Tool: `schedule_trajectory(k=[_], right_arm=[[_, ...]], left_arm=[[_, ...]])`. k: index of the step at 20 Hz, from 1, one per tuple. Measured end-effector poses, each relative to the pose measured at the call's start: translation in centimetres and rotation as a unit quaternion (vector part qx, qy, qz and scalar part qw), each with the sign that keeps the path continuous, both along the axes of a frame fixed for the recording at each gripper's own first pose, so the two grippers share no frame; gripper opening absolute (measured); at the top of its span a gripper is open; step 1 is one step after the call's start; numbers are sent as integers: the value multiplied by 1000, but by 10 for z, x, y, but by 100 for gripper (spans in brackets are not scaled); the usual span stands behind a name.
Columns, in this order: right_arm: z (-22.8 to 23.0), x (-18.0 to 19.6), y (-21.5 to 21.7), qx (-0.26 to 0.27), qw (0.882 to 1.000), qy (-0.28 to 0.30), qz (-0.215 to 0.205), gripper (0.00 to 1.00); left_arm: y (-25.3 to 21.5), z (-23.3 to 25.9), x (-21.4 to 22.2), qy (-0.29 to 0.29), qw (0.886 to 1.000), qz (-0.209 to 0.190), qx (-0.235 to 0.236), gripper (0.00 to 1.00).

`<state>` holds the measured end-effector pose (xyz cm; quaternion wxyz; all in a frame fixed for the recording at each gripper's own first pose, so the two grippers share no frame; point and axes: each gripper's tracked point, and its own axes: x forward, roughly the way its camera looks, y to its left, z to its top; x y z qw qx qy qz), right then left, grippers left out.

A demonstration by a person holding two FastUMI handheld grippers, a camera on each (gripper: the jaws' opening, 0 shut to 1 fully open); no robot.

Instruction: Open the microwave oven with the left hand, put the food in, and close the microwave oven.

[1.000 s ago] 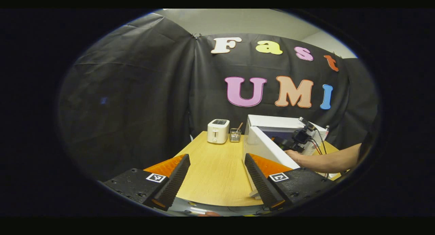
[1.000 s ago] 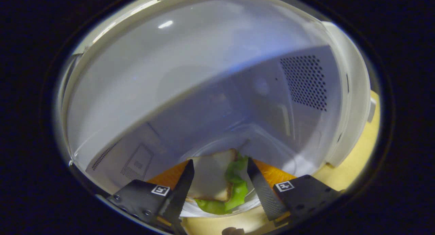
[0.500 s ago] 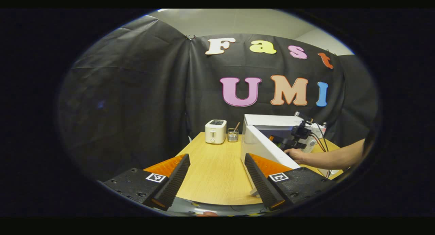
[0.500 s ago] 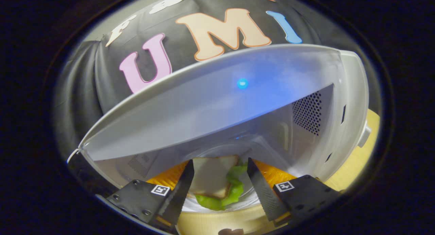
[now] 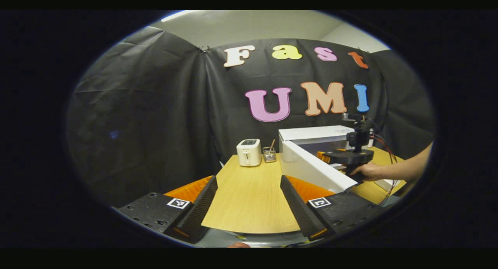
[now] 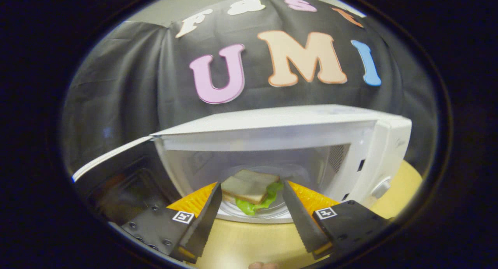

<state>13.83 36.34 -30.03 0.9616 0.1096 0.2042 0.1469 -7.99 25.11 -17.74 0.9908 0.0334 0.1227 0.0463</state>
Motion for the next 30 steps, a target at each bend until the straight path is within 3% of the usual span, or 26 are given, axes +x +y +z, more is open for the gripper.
schedule_trajectory(k=[4, 7, 10, 13, 16, 18, 24, 25, 26, 27, 30], right_arm=[[57, -30, -34, -19, 997, -62, 29, 86], [99, -41, -69, -20, 995, -95, 25, 86], [141, -48, -112, -15, 993, -119, 0, 89], [172, -47, -144, -31, 990, -139, -10, 89], [201, -48, -164, -31, 988, -149, -24, 89], [217, -48, -175, -25, 987, -155, -34, 89], [248, -59, -193, -21, 985, -167, -41, 89], [256, -59, -199, -16, 984, -170, -47, 98], [262, -58, -205, -14, 983, -174, -54, 98], [266, -57, -209, -10, 983, -176, -58, 90], [276, -58, -222, -10, 982, -175, -67, 90]], left_arm=[[-12, -8, 2, 0, 1000, -15, -12, 100], [-23, -24, 4, 19, 999, -41, -26, 93], [-32, -34, 7, 28, 997, -62, -36, 79], [-40, -43, 12, 36, 996, -79, -26, 71], [-50, -51, 17, 44, 995, -88, -12, 24], [-61, -57, 19, 48, 994, -100, -6, 0], [-82, -81, 25, 61, 992, -109, -1, 0], [-83, -88, 25, 68, 992, -108, -2, 0], [-85, -93, 25, 73, 992, -107, -2, 0], [-86, -96, 26, 76, 992, -104, 0, 0], [-97, -97, 28, 76, 991, -113, -5, 1]])
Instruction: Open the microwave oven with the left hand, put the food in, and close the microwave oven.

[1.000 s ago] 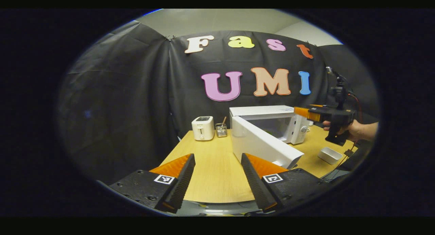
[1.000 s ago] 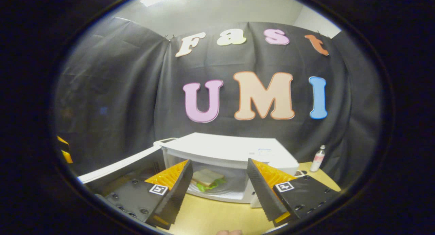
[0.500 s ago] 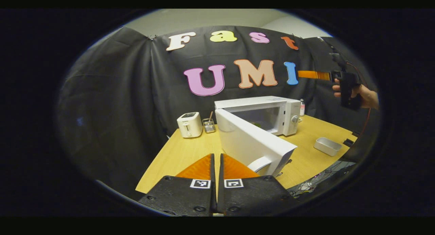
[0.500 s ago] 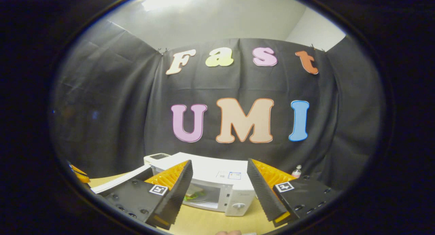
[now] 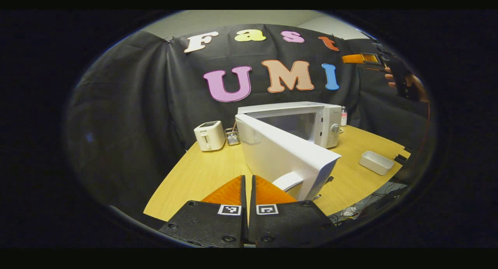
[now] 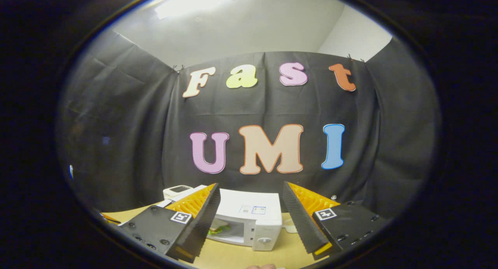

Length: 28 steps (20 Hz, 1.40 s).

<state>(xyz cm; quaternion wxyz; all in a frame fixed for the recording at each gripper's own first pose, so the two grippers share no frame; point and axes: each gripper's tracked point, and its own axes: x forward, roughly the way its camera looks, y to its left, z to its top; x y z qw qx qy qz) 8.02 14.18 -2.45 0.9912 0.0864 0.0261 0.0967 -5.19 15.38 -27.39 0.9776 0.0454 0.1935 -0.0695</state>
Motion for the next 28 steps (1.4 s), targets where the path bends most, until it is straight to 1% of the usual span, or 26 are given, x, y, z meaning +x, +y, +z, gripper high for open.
schedule_trajectory(k=[4, 5, 9, 10, 13, 15, 16, 23, 27, 28], right_arm=[[14, 0, -13, -18, 1000, -13, -10, 89], [15, 0, -15, -24, 1000, -13, -12, 90], [16, -2, -27, -39, 999, -12, -20, 90], [15, -3, -31, -42, 999, -10, -22, 90], [15, -2, -41, -60, 998, -15, -28, 90], [10, -1, -49, -75, 997, -13, -28, 92], [7, -1, -53, -77, 997, -11, -27, 96], [13, 8, -82, -82, 996, -15, -29, 96], [14, 13, -95, -71, 997, -7, -31, 96], [14, 13, -99, -71, 997, -7, -31, 100]], left_arm=[[-24, 1, 8, -6, 1000, -24, 2, 0], [-32, -1, 11, -5, 1000, -31, -1, 1], [-62, -1, 23, -7, 999, -54, -6, 0], [-68, -1, 26, -7, 998, -58, -5, 1], [-90, -1, 37, -9, 998, -69, -7, 0], [-103, -2, 44, -8, 997, -74, -8, 1], [-109, -3, 47, -7, 997, -76, -8, 1], [-146, -6, 79, -7, 998, -67, -10, 0], [-158, -9, 98, -7, 998, -59, -9, 0], [-160, -8, 103, -7, 998, -57, -10, 0]])
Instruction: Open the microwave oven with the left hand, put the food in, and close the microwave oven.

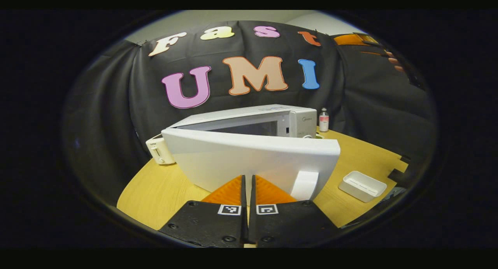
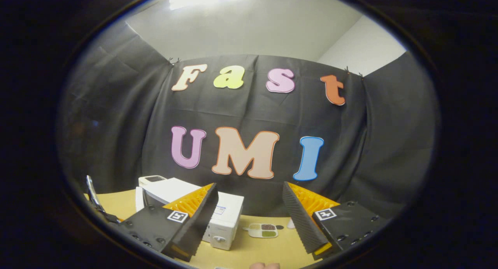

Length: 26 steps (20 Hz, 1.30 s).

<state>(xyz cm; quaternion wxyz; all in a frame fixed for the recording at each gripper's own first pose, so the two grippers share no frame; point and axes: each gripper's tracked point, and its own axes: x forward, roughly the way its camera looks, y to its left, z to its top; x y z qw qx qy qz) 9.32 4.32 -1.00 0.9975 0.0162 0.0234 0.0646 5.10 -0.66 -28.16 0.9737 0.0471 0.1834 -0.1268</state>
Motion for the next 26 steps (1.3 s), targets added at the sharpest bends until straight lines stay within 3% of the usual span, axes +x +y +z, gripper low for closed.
schedule_trajectory(k=[4, 16, 25, 26], right_arm=[[-1, 0, -13, -13, 1000, -3, 1, 96], [-14, 1, -4, -45, 999, 0, 24, 100], [-17, 5, -11, -31, 999, 10, 25, 100], [-17, 5, -13, -33, 999, 11, 24, 96]], left_arm=[[-15, -6, 18, 7, 1000, 0, -5, 0], [-50, -8, 73, 4, 1000, -17, 10, 1], [-61, -4, 106, 1, 1000, -22, 8, 0], [-62, -3, 109, -1, 1000, -24, 11, 0]])
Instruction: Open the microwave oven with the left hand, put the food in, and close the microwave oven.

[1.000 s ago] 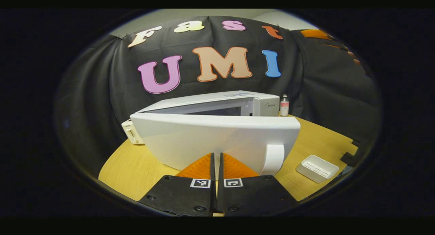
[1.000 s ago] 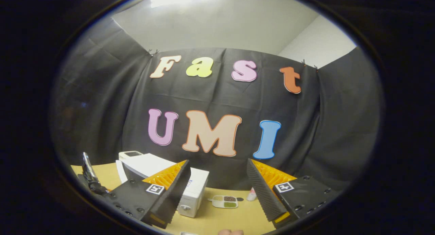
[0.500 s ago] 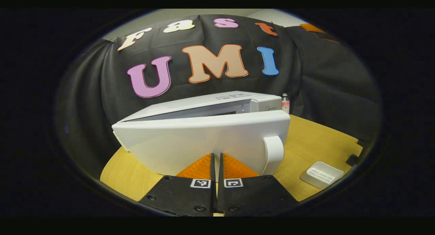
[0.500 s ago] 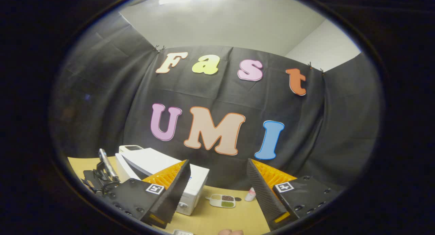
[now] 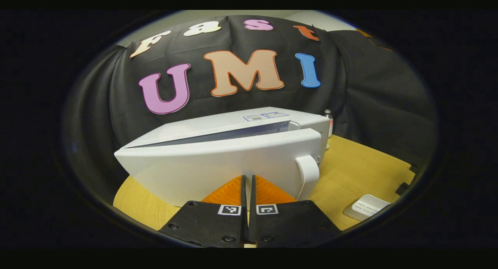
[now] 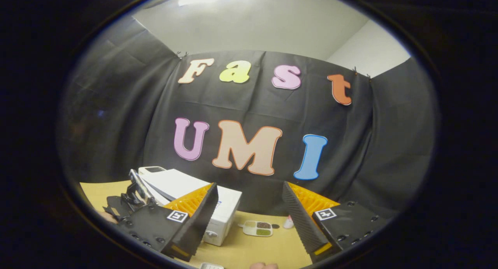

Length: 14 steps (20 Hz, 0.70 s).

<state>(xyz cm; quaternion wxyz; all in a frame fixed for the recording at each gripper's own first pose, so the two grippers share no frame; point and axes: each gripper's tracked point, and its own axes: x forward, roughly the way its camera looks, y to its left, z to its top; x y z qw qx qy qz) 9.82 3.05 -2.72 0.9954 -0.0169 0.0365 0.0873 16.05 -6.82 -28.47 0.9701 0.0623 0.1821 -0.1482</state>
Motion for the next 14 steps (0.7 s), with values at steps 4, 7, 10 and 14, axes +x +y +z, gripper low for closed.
schedule_trajectory(k=[4, 7, 10, 14], right_arm=[[4, 1, -4, -3, 1000, -6, -5, 100], [-1, 2, -12, 0, 1000, -1, -15, 100], [3, 3, -14, -3, 1000, -6, -19, 100], [-1, 5, -15, -1, 1000, -3, -20, 100]], left_arm=[[-1, 2, 13, -10, 1000, 0, 3, 0], [-3, 2, 22, -7, 1000, 6, 4, 0], [-2, 3, 26, -10, 1000, 7, 5, 1], [-3, 3, 28, -13, 1000, 12, -1, 0]])
